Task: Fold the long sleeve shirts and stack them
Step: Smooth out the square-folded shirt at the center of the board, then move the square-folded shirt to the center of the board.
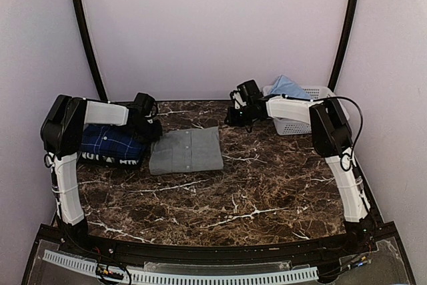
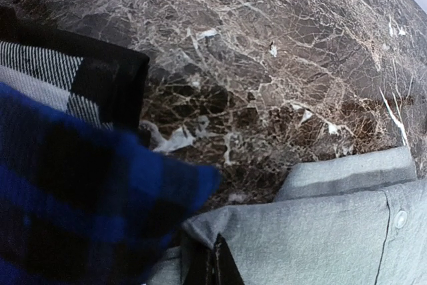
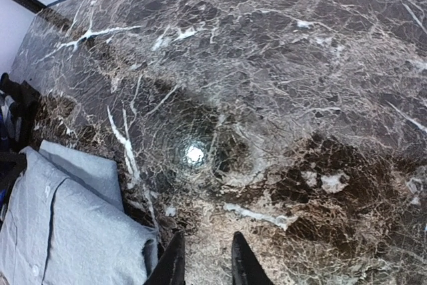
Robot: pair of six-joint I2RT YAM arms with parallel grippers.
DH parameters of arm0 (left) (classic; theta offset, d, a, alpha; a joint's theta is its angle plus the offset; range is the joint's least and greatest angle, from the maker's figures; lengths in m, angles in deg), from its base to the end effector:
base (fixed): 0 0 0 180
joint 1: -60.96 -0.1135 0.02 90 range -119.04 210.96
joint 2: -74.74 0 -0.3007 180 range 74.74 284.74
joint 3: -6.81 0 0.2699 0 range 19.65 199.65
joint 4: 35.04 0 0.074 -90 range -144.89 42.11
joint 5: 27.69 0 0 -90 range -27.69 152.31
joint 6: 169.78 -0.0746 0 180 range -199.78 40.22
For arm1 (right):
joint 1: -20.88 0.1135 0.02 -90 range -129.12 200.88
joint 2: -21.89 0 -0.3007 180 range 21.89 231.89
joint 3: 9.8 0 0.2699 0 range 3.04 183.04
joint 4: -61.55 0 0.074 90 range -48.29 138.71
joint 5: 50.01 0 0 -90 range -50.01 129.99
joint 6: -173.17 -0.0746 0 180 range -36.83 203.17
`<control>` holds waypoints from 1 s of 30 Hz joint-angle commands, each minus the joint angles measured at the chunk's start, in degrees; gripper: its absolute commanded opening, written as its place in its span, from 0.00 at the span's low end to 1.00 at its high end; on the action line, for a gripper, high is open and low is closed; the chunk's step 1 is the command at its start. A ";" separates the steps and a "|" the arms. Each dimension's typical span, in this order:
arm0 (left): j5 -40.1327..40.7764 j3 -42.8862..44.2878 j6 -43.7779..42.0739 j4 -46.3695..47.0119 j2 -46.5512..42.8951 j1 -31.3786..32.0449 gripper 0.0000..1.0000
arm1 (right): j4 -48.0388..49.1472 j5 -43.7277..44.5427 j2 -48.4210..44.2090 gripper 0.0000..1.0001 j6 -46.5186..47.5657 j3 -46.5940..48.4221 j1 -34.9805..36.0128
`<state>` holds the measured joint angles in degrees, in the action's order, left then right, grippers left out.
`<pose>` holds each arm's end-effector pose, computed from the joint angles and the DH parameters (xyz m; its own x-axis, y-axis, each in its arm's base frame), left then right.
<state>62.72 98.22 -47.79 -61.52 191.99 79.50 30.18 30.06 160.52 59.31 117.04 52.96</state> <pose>0.4661 -0.1558 0.1456 -0.8027 -0.2896 -0.5214 -0.1314 0.9386 -0.3190 0.5163 0.3388 0.1562 -0.7848 -0.0217 -0.6194 -0.3415 0.8491 0.4029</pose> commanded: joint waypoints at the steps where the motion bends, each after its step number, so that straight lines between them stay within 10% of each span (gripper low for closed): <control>1: 1.91 1.41 0.35 -3.42 -0.61 0.09 0.00 | -0.13 -0.56 -5.02 0.25 1.07 -1.76 0.73; 8: 3.57 5.65 -2.53 -6.46 -2.02 0.17 0.10 | 2.05 2.05 -15.57 0.42 5.09 -13.53 4.49; 15: 3.97 9.63 -4.47 -10.29 -5.54 0.92 0.49 | 1.03 4.07 -18.36 0.50 8.15 -15.93 9.84; 30: -7.79 -15.92 4.83 2.28 -21.09 7.98 0.43 | 1.16 2.80 -12.45 0.48 5.63 -12.93 16.97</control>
<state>60.20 89.00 -46.94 -64.42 172.17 87.92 30.47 32.33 144.70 65.74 102.33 68.56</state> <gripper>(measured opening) 0.451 0.486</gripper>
